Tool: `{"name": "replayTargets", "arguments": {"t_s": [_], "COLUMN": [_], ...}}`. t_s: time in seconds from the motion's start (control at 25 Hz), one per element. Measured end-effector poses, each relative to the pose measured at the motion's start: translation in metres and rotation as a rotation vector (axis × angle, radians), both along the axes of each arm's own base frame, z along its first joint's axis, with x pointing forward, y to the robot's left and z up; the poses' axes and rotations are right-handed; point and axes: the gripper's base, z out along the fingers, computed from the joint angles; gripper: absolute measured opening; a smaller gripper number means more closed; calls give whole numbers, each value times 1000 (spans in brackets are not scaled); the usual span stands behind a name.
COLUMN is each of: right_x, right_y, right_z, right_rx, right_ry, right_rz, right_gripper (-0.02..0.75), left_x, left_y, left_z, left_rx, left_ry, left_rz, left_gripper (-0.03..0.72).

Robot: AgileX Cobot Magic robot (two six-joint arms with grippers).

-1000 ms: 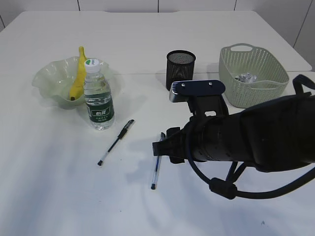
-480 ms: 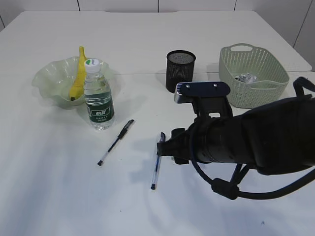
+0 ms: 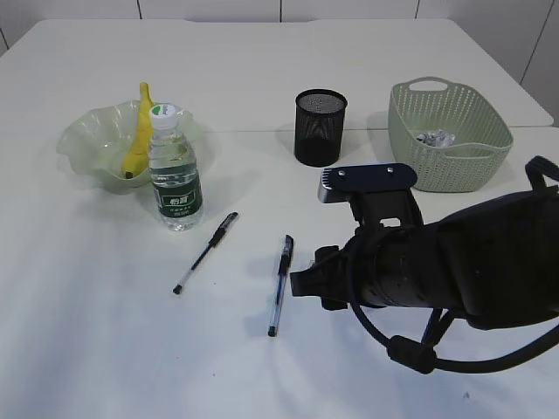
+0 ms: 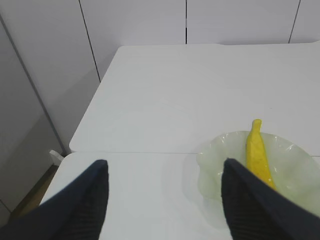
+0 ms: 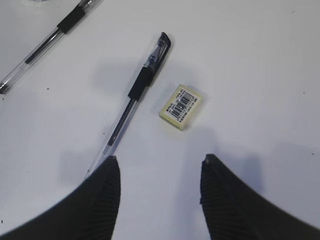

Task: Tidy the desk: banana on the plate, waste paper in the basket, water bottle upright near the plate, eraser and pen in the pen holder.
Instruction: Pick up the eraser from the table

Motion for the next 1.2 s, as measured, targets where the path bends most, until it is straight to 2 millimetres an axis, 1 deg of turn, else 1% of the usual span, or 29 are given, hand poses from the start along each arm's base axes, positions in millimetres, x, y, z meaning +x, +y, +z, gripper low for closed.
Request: {"name": "replayTargets", "arguments": {"t_s": [1.2], "right_x": [0], "right_y": [0], "right_z": [0], "right_rx": [-8], "right_ry": [-4], "right_rz": [8], "right_gripper": [389], "left_x": [0], "left_y": [0], "left_z": [0], "left_rx": [-2], "left_ry": [0], "left_rz": [1], "left_gripper": [496]}}
